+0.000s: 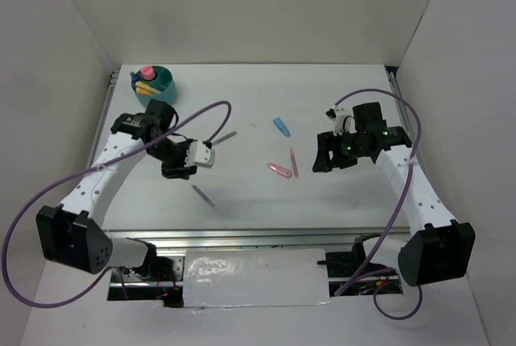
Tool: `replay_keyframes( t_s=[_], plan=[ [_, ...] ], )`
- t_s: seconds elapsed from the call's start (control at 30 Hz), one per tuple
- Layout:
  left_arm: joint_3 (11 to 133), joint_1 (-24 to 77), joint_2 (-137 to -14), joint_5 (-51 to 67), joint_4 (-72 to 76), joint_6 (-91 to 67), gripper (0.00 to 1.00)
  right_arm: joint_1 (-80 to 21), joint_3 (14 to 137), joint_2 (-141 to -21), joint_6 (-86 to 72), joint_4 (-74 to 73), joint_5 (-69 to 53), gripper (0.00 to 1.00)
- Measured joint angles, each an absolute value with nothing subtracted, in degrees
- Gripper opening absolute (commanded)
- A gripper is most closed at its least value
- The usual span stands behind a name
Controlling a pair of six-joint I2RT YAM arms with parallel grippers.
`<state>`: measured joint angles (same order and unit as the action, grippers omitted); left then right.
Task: Sort the stationery into containers
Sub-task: Pick up the pen from the center of the board.
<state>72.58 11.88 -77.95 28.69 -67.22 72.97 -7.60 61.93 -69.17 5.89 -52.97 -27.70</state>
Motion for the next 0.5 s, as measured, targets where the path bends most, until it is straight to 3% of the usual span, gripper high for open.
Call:
replay_keyframes(
  t_s=[0.27, 0.5],
  plan=[
    [65.4, 25.5, -73.3, 19.7, -61.8, 63.9, 0.56, -5.2, 61.5, -68.1, 5.9, -52.9, -25.2, 0.71],
    [64.5, 27.3, -79.3, 17.7, -59.6, 63.0, 0.59, -5.0, 61.4, -69.7, 6.1, -52.1, -24.6, 0.71]
  ],
)
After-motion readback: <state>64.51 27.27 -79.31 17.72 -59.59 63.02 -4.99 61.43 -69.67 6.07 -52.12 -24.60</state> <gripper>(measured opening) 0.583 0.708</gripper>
